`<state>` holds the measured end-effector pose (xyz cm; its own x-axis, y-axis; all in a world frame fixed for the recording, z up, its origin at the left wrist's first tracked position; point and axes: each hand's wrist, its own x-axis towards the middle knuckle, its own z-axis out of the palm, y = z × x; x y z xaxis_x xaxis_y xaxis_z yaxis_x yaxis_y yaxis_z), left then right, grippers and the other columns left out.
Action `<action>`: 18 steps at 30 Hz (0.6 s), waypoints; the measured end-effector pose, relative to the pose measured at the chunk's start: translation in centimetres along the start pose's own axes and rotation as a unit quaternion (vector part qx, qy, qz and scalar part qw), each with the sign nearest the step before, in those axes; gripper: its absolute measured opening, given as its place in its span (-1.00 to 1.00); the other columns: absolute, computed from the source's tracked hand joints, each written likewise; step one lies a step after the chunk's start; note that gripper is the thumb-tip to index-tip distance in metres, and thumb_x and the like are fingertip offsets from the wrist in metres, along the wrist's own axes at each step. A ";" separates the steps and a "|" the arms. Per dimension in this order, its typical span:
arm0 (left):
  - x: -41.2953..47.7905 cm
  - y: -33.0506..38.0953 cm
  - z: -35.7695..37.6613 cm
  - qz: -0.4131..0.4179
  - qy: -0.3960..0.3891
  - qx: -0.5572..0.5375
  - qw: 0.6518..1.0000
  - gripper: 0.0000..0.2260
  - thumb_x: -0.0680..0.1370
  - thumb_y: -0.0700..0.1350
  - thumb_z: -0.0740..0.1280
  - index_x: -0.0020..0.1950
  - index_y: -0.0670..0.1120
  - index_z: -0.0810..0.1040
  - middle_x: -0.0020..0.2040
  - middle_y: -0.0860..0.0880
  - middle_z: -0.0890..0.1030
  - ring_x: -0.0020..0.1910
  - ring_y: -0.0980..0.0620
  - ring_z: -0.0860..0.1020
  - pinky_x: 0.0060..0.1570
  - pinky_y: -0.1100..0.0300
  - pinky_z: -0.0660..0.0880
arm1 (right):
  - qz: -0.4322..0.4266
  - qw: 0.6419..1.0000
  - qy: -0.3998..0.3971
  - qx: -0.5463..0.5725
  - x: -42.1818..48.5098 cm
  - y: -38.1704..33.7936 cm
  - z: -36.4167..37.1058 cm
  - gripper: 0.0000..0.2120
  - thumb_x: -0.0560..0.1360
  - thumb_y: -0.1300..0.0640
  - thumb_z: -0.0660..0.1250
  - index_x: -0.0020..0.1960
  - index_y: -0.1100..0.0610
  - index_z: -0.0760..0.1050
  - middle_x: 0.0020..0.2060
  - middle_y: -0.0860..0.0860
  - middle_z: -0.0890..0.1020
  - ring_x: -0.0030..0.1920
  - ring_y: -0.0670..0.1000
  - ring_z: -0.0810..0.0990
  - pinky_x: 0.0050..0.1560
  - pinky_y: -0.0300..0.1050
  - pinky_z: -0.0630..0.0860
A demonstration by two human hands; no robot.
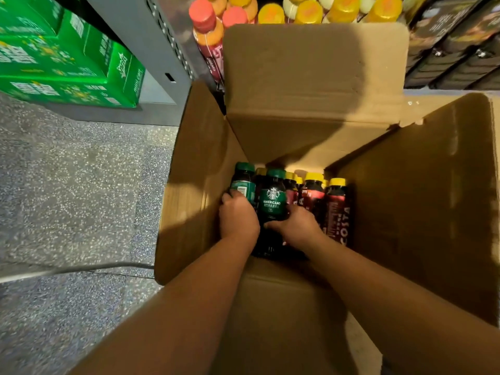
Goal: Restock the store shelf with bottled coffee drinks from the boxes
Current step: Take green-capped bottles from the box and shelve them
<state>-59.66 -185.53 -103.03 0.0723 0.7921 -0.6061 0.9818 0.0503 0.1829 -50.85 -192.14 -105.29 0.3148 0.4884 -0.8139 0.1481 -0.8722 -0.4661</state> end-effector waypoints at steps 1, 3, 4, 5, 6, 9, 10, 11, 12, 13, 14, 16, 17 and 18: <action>-0.1 0.0 0.2 0.000 0.000 -0.002 1.000 -0.58 0.57 -0.23 0.23 0.41 -0.24 0.25 0.31 -0.21 0.35 0.24 -0.20 0.40 0.19 0.01 0.37 | 0.008 1.000 0.001 0.016 0.2 0.0 0.2 -0.53 0.39 0.05 0.49 0.24 0.12 0.46 0.08 0.07 0.61 0.05 0.06 0.59 0.07 -0.01 0.56; -0.2 -0.2 0.5 0.003 0.004 -0.007 1.000 -0.53 0.55 -0.25 0.24 0.45 -0.20 0.22 0.32 -0.19 0.32 0.26 -0.18 0.37 0.22 0.02 0.34 | 0.028 0.998 0.007 0.048 0.6 -0.1 0.5 -0.52 0.36 0.07 0.52 0.21 0.15 0.49 0.06 0.08 0.62 0.03 0.06 0.60 0.00 -0.07 0.56; -0.2 -0.4 0.7 0.006 0.010 -0.012 1.000 -0.52 0.55 -0.26 0.24 0.45 -0.18 0.22 0.31 -0.17 0.32 0.26 -0.17 0.37 0.23 0.04 0.33 | 0.040 0.997 0.006 0.066 0.7 -0.1 0.5 -0.55 0.35 0.09 0.53 0.19 0.16 0.51 0.03 0.08 0.62 0.00 0.06 0.60 -0.04 -0.09 0.57; -0.3 -0.6 0.8 0.010 0.017 -0.017 1.000 -0.54 0.55 -0.27 0.22 0.45 -0.16 0.24 0.30 -0.16 0.32 0.25 -0.16 0.37 0.23 0.05 0.33 | 0.051 0.995 0.002 0.084 0.8 -0.1 0.5 -0.58 0.35 0.12 0.53 0.16 0.16 0.52 0.00 0.08 0.63 -0.03 0.06 0.61 -0.08 -0.09 0.57; -0.3 -0.7 0.9 0.013 0.023 -0.024 0.999 -0.54 0.55 -0.27 0.22 0.44 -0.15 0.26 0.29 -0.15 0.33 0.25 -0.15 0.37 0.23 0.06 0.32 | 0.061 0.993 -0.005 0.100 0.7 0.0 0.3 -0.62 0.35 0.16 0.52 0.13 0.16 0.52 -0.04 0.06 0.63 -0.06 0.05 0.61 -0.11 -0.09 0.58; -0.4 -0.5 1.0 0.009 0.025 -0.049 0.998 -0.51 0.52 -0.29 0.25 0.44 -0.18 0.25 0.31 -0.15 0.31 0.27 -0.15 0.34 0.28 0.07 0.30 | 0.085 0.987 -0.030 0.132 0.5 0.4 -0.9 -0.65 0.36 0.23 0.49 0.12 0.18 0.51 -0.06 0.07 0.63 -0.03 0.08 0.61 0.01 -0.01 0.58; -0.5 -0.4 1.0 0.007 0.024 -0.054 0.998 -0.51 0.52 -0.30 0.24 0.44 -0.19 0.25 0.32 -0.16 0.30 0.28 -0.15 0.33 0.29 0.07 0.29 | 0.087 0.987 -0.037 0.131 0.4 0.6 -1.5 -0.65 0.37 0.25 0.48 0.13 0.18 0.51 -0.03 0.09 0.62 0.00 0.10 0.61 0.07 0.03 0.56; -0.5 -0.4 1.1 0.006 0.025 -0.060 0.998 -0.52 0.52 -0.31 0.23 0.44 -0.18 0.26 0.32 -0.16 0.29 0.28 -0.15 0.33 0.29 0.07 0.29 | 0.086 0.988 -0.039 0.123 0.4 0.8 -2.0 -0.64 0.38 0.26 0.47 0.15 0.19 0.50 -0.01 0.09 0.62 0.02 0.11 0.60 0.11 0.04 0.55; -0.5 -0.4 1.1 0.006 0.026 -0.065 0.998 -0.52 0.53 -0.30 0.23 0.45 -0.17 0.26 0.32 -0.15 0.30 0.28 -0.15 0.33 0.29 0.07 0.28 | 0.084 0.989 -0.035 0.114 0.3 1.1 -2.5 -0.62 0.38 0.28 0.46 0.17 0.19 0.49 0.01 0.09 0.61 0.05 0.11 0.59 0.13 0.05 0.54; -0.5 -0.5 1.2 0.006 0.027 -0.068 0.997 -0.51 0.54 -0.29 0.25 0.46 -0.15 0.25 0.34 -0.15 0.30 0.30 -0.14 0.33 0.30 0.07 0.28 | 0.083 0.990 -0.027 0.110 0.3 1.4 -2.9 -0.60 0.39 0.28 0.46 0.19 0.18 0.47 0.04 0.10 0.60 0.07 0.11 0.58 0.15 0.06 0.53; -0.6 -0.5 1.2 0.006 0.029 -0.067 0.997 -0.48 0.54 -0.27 0.26 0.49 -0.13 0.23 0.35 -0.15 0.31 0.31 -0.14 0.32 0.31 0.06 0.29 | 0.085 0.990 -0.020 0.112 0.2 1.7 -3.2 -0.59 0.40 0.28 0.45 0.21 0.18 0.46 0.06 0.10 0.59 0.09 0.11 0.58 0.16 0.06 0.52; -0.5 -0.4 1.3 0.006 0.026 -0.067 0.997 -0.42 0.54 -0.25 0.29 0.52 -0.11 0.17 0.36 -0.17 0.34 0.33 -0.15 0.33 0.33 0.01 0.32 | 0.092 0.987 -0.014 0.130 0.0 2.3 -3.4 -0.60 0.43 0.25 0.43 0.23 0.16 0.43 0.09 0.10 0.58 0.10 0.11 0.57 0.16 0.06 0.52; -0.4 -0.3 1.2 0.006 0.023 -0.071 0.997 -0.40 0.53 -0.26 0.29 0.53 -0.09 0.15 0.35 -0.19 0.36 0.32 -0.16 0.35 0.32 -0.03 0.34 | 0.095 0.986 -0.012 0.140 -0.1 2.6 -3.5 -0.60 0.44 0.24 0.42 0.24 0.16 0.42 0.10 0.10 0.57 0.10 0.10 0.57 0.15 0.05 0.53; -0.3 -0.1 1.1 0.005 0.019 -0.075 0.997 -0.39 0.53 -0.26 0.29 0.53 -0.08 0.15 0.33 -0.20 0.38 0.29 -0.18 0.37 0.29 -0.05 0.36 | 0.096 0.984 -0.009 0.149 0.0 2.8 -3.5 -0.59 0.44 0.23 0.42 0.25 0.16 0.40 0.10 0.10 0.57 0.09 0.11 0.57 0.14 0.05 0.53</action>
<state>-59.59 -186.43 -103.74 0.0718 0.8149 -0.5752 0.9437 0.1312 0.3036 -47.21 -194.66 -105.35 0.2923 0.3186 -0.9017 -0.1942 -0.9034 -0.3822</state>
